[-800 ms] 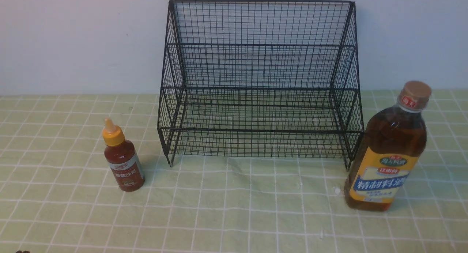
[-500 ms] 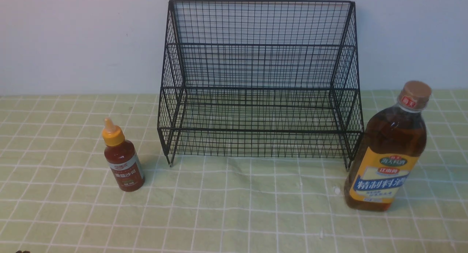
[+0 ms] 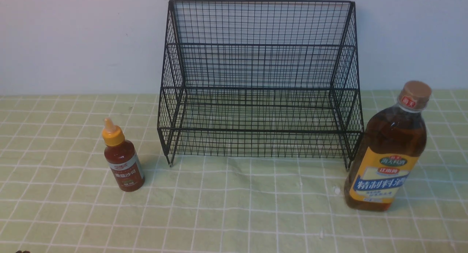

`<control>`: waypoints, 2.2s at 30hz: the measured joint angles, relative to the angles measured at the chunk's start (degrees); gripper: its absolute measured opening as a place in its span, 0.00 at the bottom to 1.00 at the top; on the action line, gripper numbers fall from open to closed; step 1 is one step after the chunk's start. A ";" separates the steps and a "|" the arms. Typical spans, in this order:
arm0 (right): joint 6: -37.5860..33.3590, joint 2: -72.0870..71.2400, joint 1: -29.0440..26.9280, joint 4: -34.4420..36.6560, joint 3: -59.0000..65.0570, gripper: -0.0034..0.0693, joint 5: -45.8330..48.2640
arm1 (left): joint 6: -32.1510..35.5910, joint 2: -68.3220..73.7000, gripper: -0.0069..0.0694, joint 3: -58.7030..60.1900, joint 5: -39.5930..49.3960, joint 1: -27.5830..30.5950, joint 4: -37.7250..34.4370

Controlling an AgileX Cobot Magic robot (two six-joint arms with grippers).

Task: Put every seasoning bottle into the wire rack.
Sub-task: Use the right arm to grab the condiment bottle closest to it

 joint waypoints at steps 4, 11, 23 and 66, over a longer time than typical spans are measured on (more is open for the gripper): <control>0.09 0.00 0.00 0.47 0.00 0.03 -0.40 | 0.00 0.00 0.08 0.00 0.00 0.00 0.00; 4.27 0.00 0.00 22.59 0.56 0.03 -16.71 | 0.00 0.00 0.08 0.00 0.00 0.00 0.00; 2.99 0.00 0.00 45.99 -1.80 0.03 -29.97 | 0.00 0.00 0.08 0.00 0.00 0.00 0.00; 16.45 83.80 19.69 -11.23 -88.17 0.85 49.34 | 0.00 0.00 0.08 0.00 0.00 0.00 0.00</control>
